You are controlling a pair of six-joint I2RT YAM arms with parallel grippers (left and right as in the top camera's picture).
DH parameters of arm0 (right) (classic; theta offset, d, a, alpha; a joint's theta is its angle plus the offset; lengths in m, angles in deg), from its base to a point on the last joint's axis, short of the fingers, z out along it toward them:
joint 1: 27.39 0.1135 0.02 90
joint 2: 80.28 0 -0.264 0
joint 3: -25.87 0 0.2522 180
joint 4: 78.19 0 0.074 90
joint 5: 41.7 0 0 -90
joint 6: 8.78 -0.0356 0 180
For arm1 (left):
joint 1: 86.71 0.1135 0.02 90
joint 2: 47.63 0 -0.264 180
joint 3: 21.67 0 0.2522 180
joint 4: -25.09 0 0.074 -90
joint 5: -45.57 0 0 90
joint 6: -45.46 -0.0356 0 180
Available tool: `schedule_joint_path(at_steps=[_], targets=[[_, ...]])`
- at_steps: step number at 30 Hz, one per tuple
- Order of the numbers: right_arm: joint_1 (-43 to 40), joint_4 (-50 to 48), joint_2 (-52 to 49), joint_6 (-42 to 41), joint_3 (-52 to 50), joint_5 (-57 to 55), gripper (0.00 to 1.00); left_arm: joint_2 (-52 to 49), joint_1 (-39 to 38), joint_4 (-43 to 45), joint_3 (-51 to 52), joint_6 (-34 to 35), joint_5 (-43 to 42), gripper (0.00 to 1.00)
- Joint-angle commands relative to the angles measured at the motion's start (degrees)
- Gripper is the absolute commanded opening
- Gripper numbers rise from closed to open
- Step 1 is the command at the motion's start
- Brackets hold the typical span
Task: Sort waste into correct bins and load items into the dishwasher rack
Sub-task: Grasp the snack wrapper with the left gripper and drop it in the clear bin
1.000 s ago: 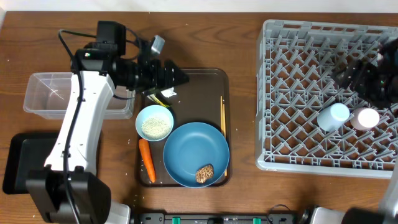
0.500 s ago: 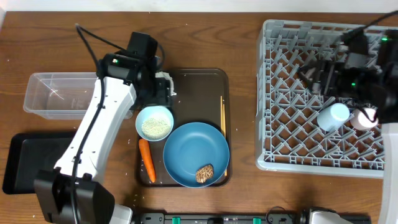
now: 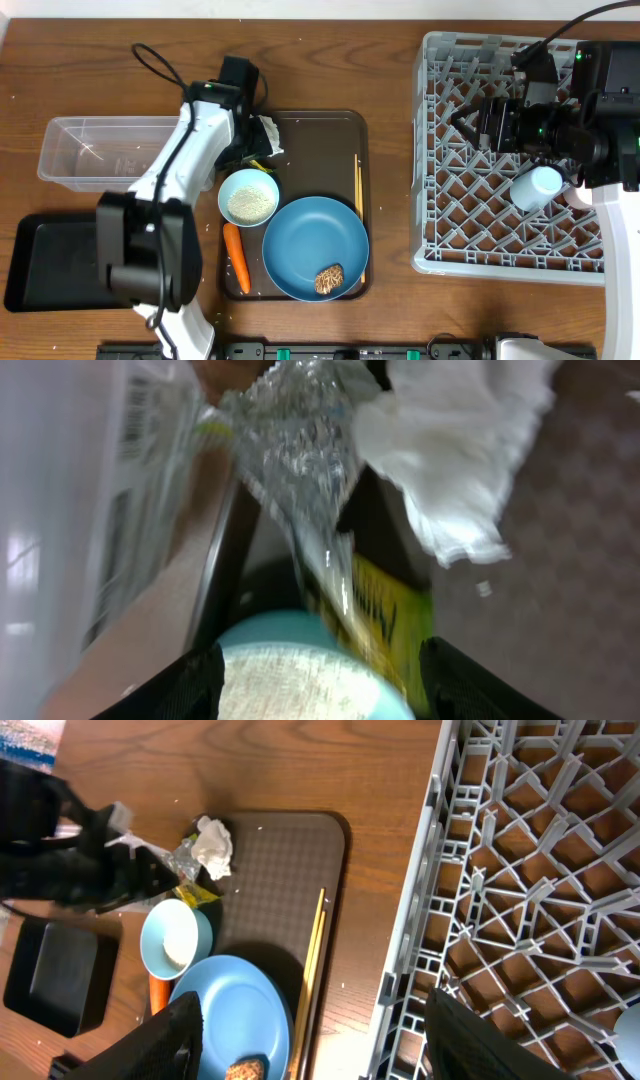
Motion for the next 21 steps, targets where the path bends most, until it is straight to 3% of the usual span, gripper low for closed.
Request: schedule_joint_path(at_steps=[1,6,9,15,21], targets=[[0.66,0.07,-0.31,0.74,-0.39,0.37,0.64,-2.27,0.63,1.9,0.17,3.69,0.44,0.63],[0.66,0.13,-0.31,0.74,-0.39,-0.04,0.64,-2.73,0.63,4.17,0.15,3.67,0.42,0.32],[0.66,0.11,-0.31,0.74,-0.39,-0.04,0.64,-2.71,0.66,4.2,0.15,3.43,0.37,0.06],[0.66,0.24,-0.31,0.76,-0.39,-0.35,0.65,0.61,0.63,-0.04,-1.92,-0.57,-1.07,0.06],[0.66,-0.15,-0.31,0.74,-0.39,-2.01,0.66,10.49,0.94,-5.55,-4.57,-6.19,1.2,0.06]])
